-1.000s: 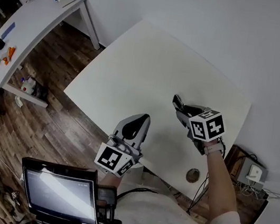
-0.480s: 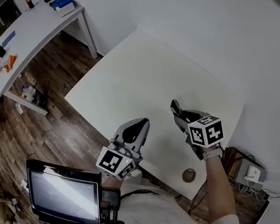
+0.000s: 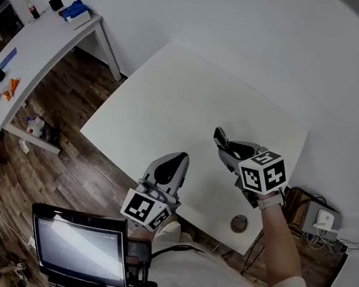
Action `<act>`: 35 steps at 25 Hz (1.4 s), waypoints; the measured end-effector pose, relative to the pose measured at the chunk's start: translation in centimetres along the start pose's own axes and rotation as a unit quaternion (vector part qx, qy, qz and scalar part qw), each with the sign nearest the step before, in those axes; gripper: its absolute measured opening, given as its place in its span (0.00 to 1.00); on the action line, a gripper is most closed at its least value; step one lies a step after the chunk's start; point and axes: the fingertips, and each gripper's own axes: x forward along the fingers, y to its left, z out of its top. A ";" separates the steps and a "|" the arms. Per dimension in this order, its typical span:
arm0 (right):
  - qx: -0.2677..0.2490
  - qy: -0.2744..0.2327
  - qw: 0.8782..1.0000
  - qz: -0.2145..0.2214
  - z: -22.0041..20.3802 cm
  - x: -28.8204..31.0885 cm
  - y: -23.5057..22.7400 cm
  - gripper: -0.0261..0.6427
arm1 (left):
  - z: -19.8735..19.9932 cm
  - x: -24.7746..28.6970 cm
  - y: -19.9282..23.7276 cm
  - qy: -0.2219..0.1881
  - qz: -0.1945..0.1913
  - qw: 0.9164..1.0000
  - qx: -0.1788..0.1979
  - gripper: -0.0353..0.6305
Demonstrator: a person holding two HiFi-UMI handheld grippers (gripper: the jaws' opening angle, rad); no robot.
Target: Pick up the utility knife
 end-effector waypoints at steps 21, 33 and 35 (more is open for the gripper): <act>0.024 -0.099 0.995 -0.002 2.4 -4.4 1.7 0.25 | 1.7 -0.5 -0.5 -0.011 0.004 1.000 0.014 0.06; 0.019 -0.148 0.989 -0.012 3.6 -7.2 3.0 0.25 | 2.9 -0.3 -1.0 -0.026 0.001 0.999 0.021 0.06; 0.019 -0.157 0.987 -0.009 3.8 -7.4 3.4 0.25 | 3.0 -0.1 -1.1 -0.028 0.000 0.999 0.022 0.06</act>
